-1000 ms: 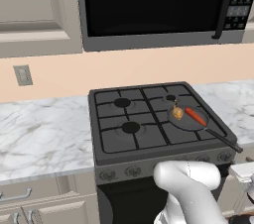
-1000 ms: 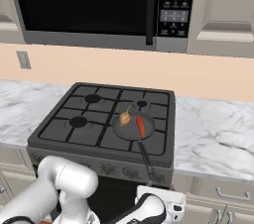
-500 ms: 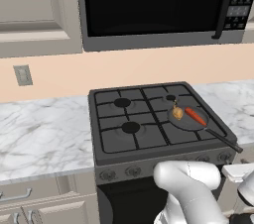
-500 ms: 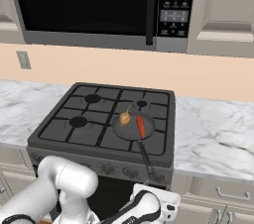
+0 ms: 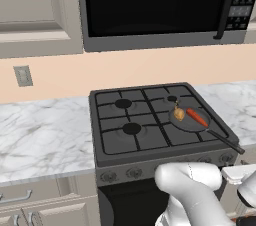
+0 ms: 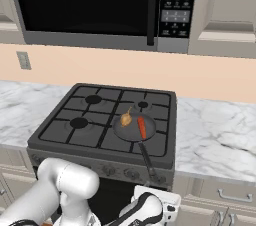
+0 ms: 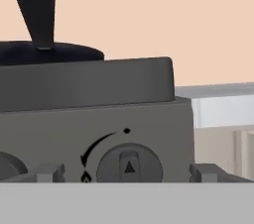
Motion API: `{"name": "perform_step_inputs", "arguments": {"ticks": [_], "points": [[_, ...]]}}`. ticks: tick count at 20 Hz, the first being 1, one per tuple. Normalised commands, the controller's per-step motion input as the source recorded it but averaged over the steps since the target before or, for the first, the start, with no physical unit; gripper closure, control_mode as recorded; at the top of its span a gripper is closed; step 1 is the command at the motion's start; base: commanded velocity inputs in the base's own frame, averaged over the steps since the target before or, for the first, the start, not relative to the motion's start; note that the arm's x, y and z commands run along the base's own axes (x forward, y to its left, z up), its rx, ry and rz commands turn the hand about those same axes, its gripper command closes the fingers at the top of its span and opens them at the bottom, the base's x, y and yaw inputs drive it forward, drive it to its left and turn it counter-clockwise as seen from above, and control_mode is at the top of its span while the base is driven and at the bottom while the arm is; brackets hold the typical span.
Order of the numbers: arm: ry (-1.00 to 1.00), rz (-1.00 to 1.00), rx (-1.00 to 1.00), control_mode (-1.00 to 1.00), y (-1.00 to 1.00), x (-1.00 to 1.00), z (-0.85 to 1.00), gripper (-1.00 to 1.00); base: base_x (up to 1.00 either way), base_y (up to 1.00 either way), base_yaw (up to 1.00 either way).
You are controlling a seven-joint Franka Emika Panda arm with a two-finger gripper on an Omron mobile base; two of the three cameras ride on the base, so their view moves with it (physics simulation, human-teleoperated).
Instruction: Put the onion and carrot in the pan. Then turn on the front right burner and set the heat to medium.
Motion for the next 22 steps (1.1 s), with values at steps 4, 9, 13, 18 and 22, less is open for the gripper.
{"name": "perform_step_inputs", "arguments": {"ticks": [4,9,13,18,22], "points": [[0.0,0.0,-0.09,-1.0,0.0,0.0,0.0,-1.0,0.0,0.0,0.0],[0.0,0.0,-0.05,-1.0,0.0,0.08,0.0,-1.0,0.0,0.0,0.0],[0.0,0.0,-0.03,-1.0,0.0,0.13,0.0,-1.0,0.0,0.0,0.0],[0.0,0.0,-0.01,-1.0,0.0,0.0,0.0,-1.0,0.0,0.0,0.0],[0.0,0.0,-0.02,-1.0,0.0,0.04,-0.12,-1.0,0.0,0.0,0.0]]}}
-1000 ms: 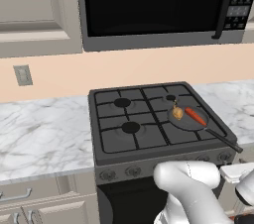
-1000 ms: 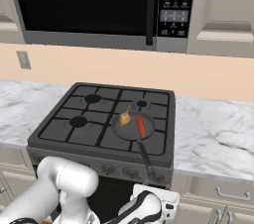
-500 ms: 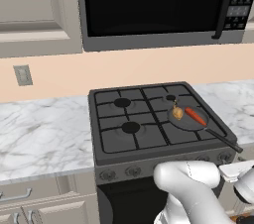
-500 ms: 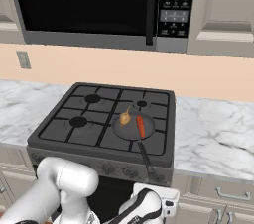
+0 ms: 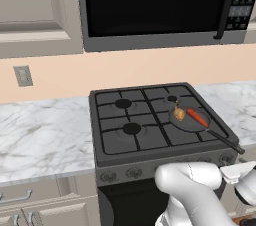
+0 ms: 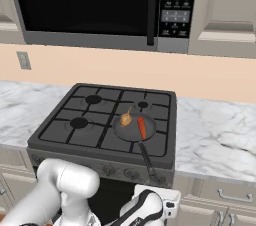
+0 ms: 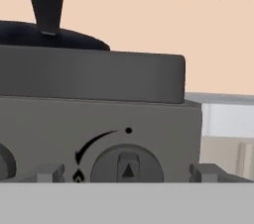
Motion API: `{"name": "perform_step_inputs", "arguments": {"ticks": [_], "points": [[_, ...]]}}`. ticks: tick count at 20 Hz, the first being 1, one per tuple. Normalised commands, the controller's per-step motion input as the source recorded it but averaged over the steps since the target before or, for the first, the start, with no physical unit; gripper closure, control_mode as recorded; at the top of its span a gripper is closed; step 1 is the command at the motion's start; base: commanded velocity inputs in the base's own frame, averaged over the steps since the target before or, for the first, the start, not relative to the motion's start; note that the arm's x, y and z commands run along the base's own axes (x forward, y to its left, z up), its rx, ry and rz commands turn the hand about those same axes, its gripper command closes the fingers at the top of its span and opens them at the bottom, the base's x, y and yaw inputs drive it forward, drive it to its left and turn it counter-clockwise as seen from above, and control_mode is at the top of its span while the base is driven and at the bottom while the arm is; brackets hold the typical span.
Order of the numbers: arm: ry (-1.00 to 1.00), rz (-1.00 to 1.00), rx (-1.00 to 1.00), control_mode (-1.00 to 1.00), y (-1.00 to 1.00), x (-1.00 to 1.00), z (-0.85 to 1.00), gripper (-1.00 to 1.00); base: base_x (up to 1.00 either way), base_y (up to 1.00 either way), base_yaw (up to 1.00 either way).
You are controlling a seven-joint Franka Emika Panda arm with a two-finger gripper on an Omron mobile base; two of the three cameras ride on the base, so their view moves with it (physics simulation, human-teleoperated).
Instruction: Put the onion and carrot in the pan. Then turn on the front right burner and set the heat to medium.
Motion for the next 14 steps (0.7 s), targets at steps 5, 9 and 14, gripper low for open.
{"name": "perform_step_inputs", "arguments": {"ticks": [5,9,14], "points": [[0.0,0.0,-0.02,-1.0,0.01,0.13,-0.24,-1.0,0.0,0.0,0.0],[0.0,0.0,-0.01,-1.0,0.0,0.11,-0.01,-1.0,0.0,0.0,0.0],[0.0,0.0,0.0,-1.0,0.0,0.17,0.0,-1.0,0.0,0.0,0.0]]}}
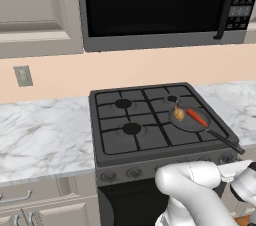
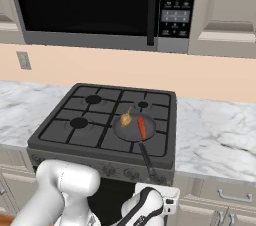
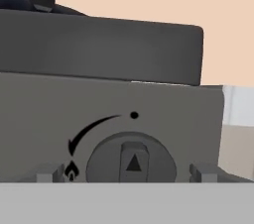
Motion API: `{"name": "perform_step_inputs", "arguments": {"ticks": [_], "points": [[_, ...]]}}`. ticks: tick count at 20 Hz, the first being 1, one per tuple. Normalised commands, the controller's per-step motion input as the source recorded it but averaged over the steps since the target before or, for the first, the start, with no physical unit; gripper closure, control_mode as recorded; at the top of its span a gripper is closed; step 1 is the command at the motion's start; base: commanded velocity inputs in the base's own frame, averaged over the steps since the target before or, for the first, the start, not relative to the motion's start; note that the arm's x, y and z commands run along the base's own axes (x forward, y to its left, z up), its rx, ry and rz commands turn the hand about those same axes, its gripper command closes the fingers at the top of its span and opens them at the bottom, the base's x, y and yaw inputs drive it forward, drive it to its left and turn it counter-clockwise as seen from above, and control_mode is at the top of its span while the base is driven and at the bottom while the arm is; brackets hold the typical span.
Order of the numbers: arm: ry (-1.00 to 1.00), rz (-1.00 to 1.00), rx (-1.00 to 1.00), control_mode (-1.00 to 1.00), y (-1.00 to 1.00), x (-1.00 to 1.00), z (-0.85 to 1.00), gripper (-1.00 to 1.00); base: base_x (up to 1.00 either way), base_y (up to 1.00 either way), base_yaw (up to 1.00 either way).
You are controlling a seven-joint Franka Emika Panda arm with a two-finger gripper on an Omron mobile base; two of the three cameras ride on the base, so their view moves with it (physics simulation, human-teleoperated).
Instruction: Put the onion and carrot in the pan. Then turn on the front right burner and set the heat to medium.
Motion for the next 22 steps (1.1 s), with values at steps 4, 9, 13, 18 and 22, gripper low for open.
{"name": "perform_step_inputs", "arguments": {"ticks": [4,9,13,18,22], "points": [[0.0,0.0,0.0,-1.0,0.0,0.17,0.0,-1.0,0.0,0.0,0.0],[0.0,0.0,0.0,-1.0,0.0,0.17,0.0,-1.0,0.0,0.0,0.0],[0.0,0.0,0.0,-1.0,0.0,0.0,0.0,-1.0,0.0,0.0,0.0],[0.0,0.0,0.0,-1.0,0.0,0.0,0.0,1.0,0.0,0.0,0.0],[0.0,0.0,0.0,-1.0,0.0,0.0,0.0,1.0,0.0,0.0,0.0]]}}
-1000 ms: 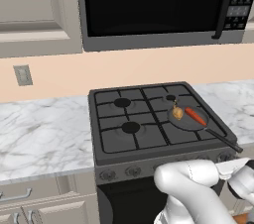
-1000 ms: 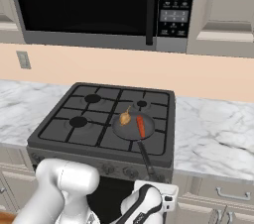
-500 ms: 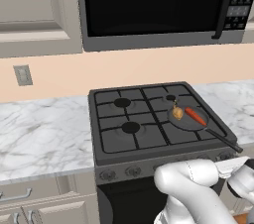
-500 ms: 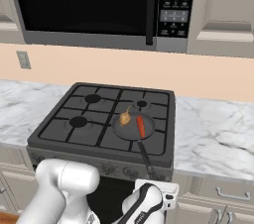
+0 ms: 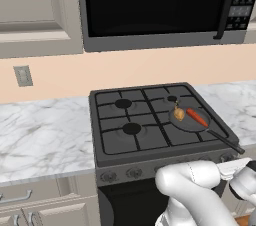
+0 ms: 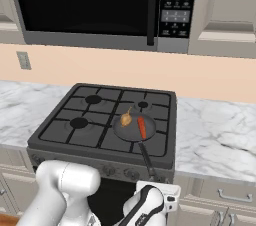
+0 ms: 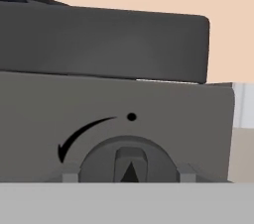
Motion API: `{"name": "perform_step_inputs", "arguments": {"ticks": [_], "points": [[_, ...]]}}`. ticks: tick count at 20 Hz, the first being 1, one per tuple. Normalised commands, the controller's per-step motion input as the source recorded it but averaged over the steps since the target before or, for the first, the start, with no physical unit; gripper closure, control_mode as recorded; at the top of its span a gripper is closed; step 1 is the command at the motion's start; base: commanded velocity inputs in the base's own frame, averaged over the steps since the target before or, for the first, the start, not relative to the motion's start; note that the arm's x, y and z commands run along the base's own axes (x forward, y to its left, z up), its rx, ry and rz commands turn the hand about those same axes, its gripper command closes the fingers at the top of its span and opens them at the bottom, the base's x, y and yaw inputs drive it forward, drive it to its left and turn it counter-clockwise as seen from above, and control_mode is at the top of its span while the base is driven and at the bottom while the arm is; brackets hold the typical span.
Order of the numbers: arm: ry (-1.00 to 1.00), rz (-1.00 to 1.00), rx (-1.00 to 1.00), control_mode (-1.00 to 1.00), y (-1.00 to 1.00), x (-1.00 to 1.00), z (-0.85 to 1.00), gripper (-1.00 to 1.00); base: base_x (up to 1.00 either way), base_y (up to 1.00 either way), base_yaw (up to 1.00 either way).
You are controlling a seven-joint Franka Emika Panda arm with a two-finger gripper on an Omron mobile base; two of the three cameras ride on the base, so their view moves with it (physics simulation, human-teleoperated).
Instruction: Put the onion and carrot in the pan. Then turn on the front right burner and set the heat to medium.
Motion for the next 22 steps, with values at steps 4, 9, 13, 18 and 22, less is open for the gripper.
{"name": "perform_step_inputs", "arguments": {"ticks": [4,9,13,18,22], "points": [[0.01,0.0,0.0,-1.0,0.0,0.0,0.0,1.0,0.0,0.0,0.0],[-0.01,0.0,-0.14,-1.0,0.0,0.0,-0.08,1.0,0.0,0.0,0.0],[-0.03,-0.01,-0.25,-1.0,0.0,0.0,-0.06,1.0,0.0,0.0,0.0],[-0.01,-0.01,-0.29,-1.0,0.0,0.0,-0.05,1.0,0.0,0.0,0.0],[0.0,-0.03,-0.31,-1.0,0.0,0.0,-0.05,1.0,0.0,0.0,0.0]]}}
